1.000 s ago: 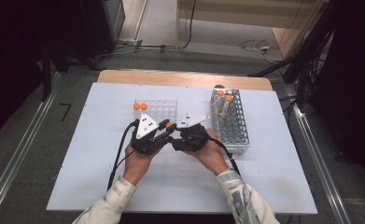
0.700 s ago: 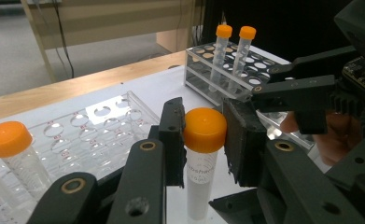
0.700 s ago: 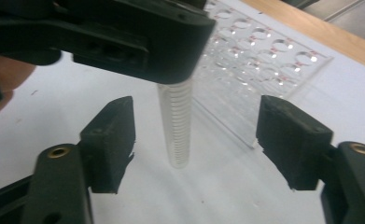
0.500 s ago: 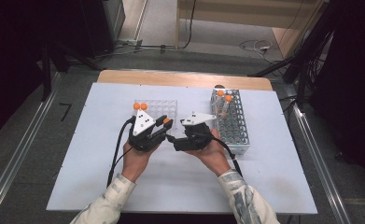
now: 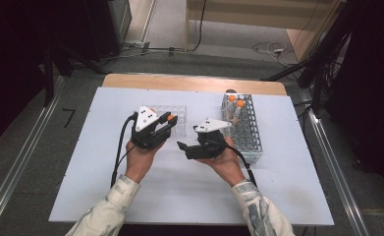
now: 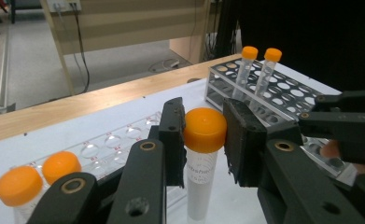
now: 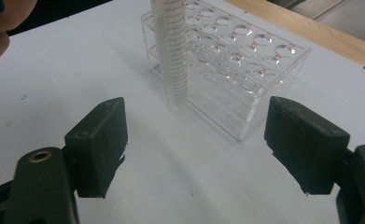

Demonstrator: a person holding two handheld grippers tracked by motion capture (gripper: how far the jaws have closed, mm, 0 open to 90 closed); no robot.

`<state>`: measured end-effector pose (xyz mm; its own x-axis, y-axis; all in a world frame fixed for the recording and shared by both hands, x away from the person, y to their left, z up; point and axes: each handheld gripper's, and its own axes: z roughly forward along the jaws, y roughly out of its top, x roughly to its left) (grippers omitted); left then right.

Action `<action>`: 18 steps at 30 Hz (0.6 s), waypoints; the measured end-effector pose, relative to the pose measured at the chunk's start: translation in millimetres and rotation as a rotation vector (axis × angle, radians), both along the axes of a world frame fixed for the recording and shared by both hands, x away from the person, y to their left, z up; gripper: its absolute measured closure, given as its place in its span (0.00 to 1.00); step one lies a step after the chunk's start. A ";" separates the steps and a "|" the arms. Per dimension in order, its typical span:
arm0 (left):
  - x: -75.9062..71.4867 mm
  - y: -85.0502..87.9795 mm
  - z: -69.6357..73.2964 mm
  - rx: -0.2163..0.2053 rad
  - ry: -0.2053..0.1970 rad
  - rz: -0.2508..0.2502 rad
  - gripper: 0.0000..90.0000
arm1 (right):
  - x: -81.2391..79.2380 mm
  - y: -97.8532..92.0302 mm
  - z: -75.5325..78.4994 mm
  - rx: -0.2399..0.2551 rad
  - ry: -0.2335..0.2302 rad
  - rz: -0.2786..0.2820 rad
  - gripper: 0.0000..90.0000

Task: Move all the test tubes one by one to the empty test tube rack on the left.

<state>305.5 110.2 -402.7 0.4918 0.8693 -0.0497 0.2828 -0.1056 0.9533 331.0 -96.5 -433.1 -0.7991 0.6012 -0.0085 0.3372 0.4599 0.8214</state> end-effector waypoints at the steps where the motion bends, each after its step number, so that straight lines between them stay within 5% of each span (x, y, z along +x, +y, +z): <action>1: 0.9 0.8 0.8 -0.001 -0.002 0.002 0.78 | 0.2 -0.1 -0.1 0.000 0.001 -0.002 0.22; 18: 21.6 21.0 9.1 -0.002 -0.012 0.078 0.78 | 0.3 0.4 -2.1 -0.002 -0.001 -0.004 0.22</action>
<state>327.1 131.1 -393.6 0.4228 0.9051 -0.0459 0.2787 -0.0817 0.9569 331.3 -96.1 -435.3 -0.7964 0.6046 -0.0103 0.3387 0.4602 0.8207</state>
